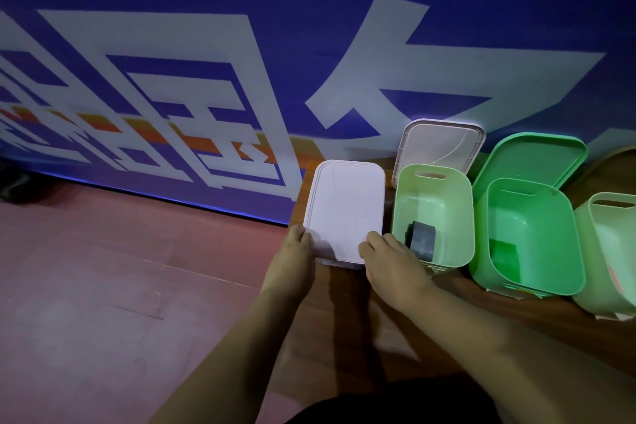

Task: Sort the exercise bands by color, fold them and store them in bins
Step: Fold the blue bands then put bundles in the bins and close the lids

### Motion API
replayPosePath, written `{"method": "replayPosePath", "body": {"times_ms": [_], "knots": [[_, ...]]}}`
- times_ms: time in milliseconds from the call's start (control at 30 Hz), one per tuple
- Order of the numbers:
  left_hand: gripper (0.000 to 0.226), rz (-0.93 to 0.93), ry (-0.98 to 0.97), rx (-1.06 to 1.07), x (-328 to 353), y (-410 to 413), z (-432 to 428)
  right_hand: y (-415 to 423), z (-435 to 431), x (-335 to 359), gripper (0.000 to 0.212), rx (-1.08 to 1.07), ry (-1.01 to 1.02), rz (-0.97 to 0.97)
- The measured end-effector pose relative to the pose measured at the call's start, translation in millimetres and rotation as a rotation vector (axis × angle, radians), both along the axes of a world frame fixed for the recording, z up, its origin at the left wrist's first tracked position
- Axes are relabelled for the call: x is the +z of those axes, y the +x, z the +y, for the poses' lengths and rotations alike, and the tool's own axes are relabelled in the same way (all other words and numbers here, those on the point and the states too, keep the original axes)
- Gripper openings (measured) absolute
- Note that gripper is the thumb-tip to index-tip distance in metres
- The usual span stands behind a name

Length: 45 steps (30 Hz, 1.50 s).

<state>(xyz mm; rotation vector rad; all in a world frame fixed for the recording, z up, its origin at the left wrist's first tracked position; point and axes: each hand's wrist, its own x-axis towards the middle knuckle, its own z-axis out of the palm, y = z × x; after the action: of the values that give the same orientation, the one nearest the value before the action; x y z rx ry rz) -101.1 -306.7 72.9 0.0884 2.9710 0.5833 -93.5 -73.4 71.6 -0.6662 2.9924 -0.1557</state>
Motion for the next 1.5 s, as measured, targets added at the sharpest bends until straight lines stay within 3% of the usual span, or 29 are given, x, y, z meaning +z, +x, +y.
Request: {"method": "replayPosePath", "body": {"times_ms": [400,733,867,967,1100,1267,1500], "knots": [[0.024,-0.022,-0.114,-0.014,9,-12,4,-13,4,-3,0.024,0.042,-0.023,-0.058],[0.024,-0.056,-0.288,-0.063,43,-57,48,-40,29,42,0.021,0.027,-0.334,-0.238],[0.049,-0.12,-0.054,-0.091,83,-104,109,-80,74,70,0.017,-0.112,-0.4,-0.115],[0.051,-0.027,0.096,-0.198,105,-140,156,-118,111,90,0.023,-0.307,-0.377,-0.006],[0.057,0.104,0.101,-0.231,109,-183,202,-157,152,107,0.042,-0.497,-0.292,0.044],[0.059,0.158,-0.004,-0.251,96,-205,227,-170,175,106,0.052,-0.475,-0.186,-0.004],[0.022,0.207,-0.132,-0.269,95,-194,227,-162,174,108,0.024,-0.39,-0.065,0.109]]}}
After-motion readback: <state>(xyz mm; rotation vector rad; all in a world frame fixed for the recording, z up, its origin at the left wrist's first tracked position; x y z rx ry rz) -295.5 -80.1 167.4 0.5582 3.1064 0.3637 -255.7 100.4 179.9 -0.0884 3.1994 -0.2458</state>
